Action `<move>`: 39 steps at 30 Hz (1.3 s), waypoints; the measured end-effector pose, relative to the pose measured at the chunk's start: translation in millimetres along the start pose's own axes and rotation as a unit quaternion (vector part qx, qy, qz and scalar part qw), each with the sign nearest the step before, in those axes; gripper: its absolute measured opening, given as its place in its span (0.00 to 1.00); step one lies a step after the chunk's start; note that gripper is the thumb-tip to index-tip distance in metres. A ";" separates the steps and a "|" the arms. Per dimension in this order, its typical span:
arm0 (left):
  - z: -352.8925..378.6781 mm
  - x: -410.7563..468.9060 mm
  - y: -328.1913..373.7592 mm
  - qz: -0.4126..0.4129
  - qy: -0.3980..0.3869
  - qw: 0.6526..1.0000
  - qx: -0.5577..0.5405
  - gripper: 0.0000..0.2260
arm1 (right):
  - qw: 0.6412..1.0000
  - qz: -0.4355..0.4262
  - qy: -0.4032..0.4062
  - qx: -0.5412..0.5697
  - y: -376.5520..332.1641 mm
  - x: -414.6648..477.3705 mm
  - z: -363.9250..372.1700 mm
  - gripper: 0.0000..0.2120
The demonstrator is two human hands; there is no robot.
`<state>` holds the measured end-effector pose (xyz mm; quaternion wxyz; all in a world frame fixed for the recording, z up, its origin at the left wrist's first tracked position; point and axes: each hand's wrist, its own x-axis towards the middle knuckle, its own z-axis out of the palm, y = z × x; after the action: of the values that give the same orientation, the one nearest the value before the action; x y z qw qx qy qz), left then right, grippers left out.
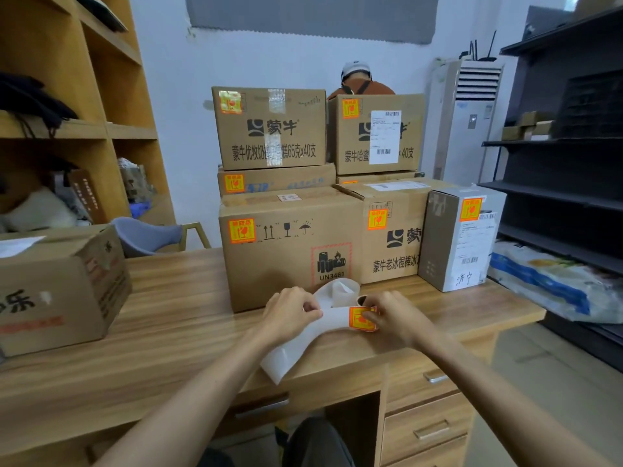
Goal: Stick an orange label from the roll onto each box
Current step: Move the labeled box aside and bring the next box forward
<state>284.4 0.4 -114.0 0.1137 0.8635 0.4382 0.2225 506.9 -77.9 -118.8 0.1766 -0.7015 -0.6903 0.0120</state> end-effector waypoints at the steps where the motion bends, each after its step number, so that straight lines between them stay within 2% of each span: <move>1: 1.8 1.7 -0.1 -0.007 0.000 1.000 -0.006 0.07 | 1.000 0.005 0.002 0.000 -1.6 0.6 0.1 0.13; 5: 1.5 8.2 0.2 -0.019 -0.039 0.999 -0.026 0.08 | 1.000 0.013 -0.007 -0.008 -0.2 1.2 -2.4 0.07; 7: -13.3 6.7 -5.2 -0.023 -0.042 0.997 -0.062 0.12 | 1.000 0.006 -0.011 -0.002 -2.1 2.2 -7.0 0.08; 10: -52.0 -3.5 -22.4 -0.031 -0.007 0.996 -0.081 0.21 | 0.999 -0.019 0.035 -0.011 -20.1 7.2 -19.1 0.12; 13: -102.6 -27.3 -54.1 -0.039 0.063 0.992 -0.104 0.20 | 0.995 -0.060 0.076 -0.026 -57.6 21.8 -28.8 0.14; 16: -160.0 -63.7 -93.6 -0.053 0.139 0.985 -0.083 0.12 | 0.989 -0.108 0.096 -0.005 -118.4 45.5 -28.7 0.17; 21: -248.2 -138.0 -160.0 -0.089 0.283 0.954 -0.031 0.06 | 0.965 -0.232 0.073 0.098 -253.3 75.8 -12.0 0.11; 26: -314.5 -210.5 -225.9 -0.153 0.391 0.906 0.052 0.09 | 0.936 -0.293 0.024 0.195 -386.3 95.0 19.7 0.13; 29: -340.3 -244.2 -264.8 -0.226 0.435 0.868 0.072 0.15 | 0.922 -0.293 0.012 0.253 -454.6 103.5 37.7 0.16; 33: -355.7 -271.4 -305.9 -0.317 0.435 0.843 -0.001 0.27 | 0.913 -0.305 0.018 0.270 -518.4 110.4 50.5 0.22; 37: -360.4 -277.3 -326.8 -0.341 0.358 0.857 -0.144 0.39 | 0.911 -0.302 -0.007 0.282 -558.2 115.2 59.1 0.29; 39: -357.5 -274.9 -330.7 -0.330 0.329 0.867 -0.175 0.37 | 0.919 -0.292 -0.018 0.263 -569.7 115.8 65.2 0.32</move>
<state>-264.2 -25.9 -8.8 0.1792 0.5112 0.6634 0.5162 -54.1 41.0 -3.1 0.3380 -0.3964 -0.8396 0.1540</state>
